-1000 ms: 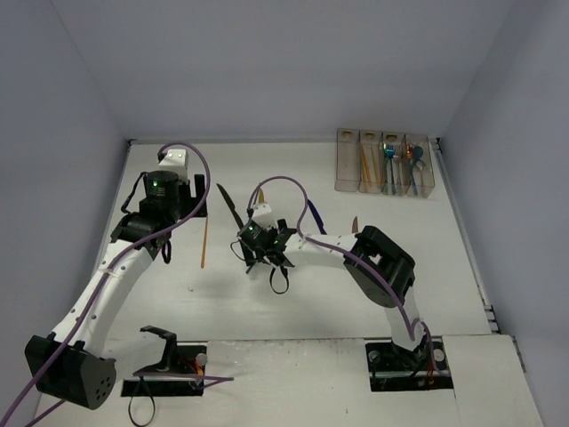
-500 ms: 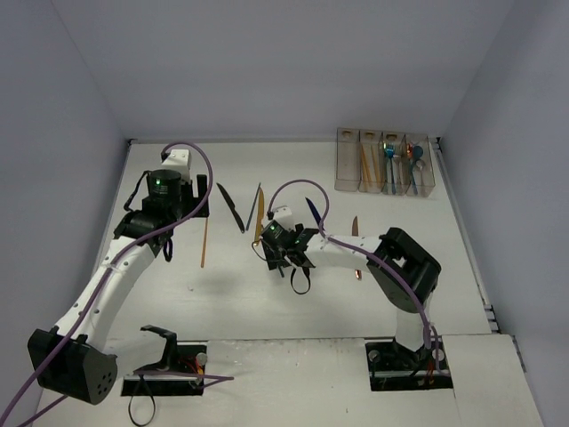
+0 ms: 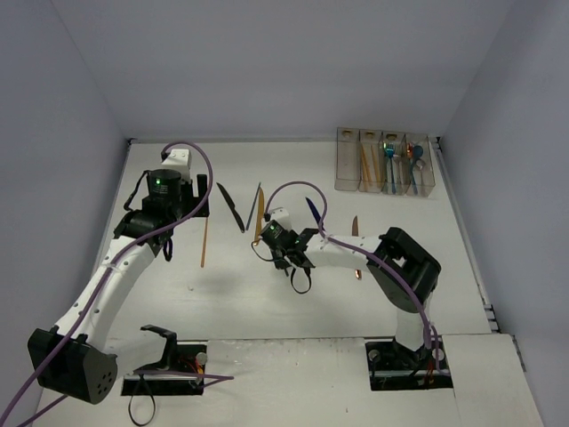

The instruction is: Sort the eating utensils into containers

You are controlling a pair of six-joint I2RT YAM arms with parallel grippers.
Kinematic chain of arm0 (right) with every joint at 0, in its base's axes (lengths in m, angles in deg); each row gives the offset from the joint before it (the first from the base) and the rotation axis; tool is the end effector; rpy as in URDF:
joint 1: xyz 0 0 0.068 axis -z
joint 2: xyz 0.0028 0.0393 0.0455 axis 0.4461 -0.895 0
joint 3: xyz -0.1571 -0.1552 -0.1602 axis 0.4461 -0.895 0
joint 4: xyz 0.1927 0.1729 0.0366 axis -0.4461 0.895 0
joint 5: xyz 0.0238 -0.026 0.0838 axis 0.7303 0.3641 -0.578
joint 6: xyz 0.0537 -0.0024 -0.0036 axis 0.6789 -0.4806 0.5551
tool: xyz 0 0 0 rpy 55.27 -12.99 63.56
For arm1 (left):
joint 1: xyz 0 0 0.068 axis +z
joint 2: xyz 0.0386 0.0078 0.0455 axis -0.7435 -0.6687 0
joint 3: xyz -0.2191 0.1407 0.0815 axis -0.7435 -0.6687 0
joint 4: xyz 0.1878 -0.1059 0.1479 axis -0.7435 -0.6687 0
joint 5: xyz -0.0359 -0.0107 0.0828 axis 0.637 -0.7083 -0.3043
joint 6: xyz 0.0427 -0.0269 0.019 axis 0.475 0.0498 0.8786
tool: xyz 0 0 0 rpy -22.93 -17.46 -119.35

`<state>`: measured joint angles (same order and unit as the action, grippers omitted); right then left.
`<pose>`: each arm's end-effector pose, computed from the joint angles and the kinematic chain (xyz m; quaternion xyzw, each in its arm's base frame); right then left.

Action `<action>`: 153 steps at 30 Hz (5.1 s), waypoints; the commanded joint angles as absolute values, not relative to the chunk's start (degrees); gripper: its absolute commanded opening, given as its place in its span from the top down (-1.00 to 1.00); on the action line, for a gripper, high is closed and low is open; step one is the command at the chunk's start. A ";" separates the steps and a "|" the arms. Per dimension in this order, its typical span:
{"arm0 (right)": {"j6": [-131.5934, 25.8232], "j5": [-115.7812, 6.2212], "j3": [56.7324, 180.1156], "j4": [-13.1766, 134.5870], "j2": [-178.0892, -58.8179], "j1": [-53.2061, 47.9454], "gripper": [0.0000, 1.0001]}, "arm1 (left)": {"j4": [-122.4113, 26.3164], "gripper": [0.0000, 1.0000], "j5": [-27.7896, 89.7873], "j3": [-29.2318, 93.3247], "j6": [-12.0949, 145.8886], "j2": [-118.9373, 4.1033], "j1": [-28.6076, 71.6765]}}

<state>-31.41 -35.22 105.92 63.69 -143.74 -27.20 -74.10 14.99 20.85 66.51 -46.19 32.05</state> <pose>0.2360 0.3088 0.1633 -0.1661 0.9106 0.1672 0.3396 0.2419 -0.0642 0.3475 -0.0054 0.8521 -0.0697 0.5187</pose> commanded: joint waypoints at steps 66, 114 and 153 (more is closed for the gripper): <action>-47.49 -48.32 118.51 65.02 -118.30 15.44 -0.31 | -76.23 -0.54 13.10 18.44 61.30 -60.12 26.95; -47.25 -69.57 94.27 58.00 -101.14 6.14 -0.60 | -71.50 1.00 30.73 23.61 51.76 -77.28 35.03; -39.96 -60.43 110.48 48.77 -123.39 -17.62 0.19 | -43.82 1.00 40.71 18.24 25.77 -54.05 20.55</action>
<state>-40.02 -61.83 107.01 53.01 -123.61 -17.47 -48.77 40.97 17.39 26.36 -56.41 21.09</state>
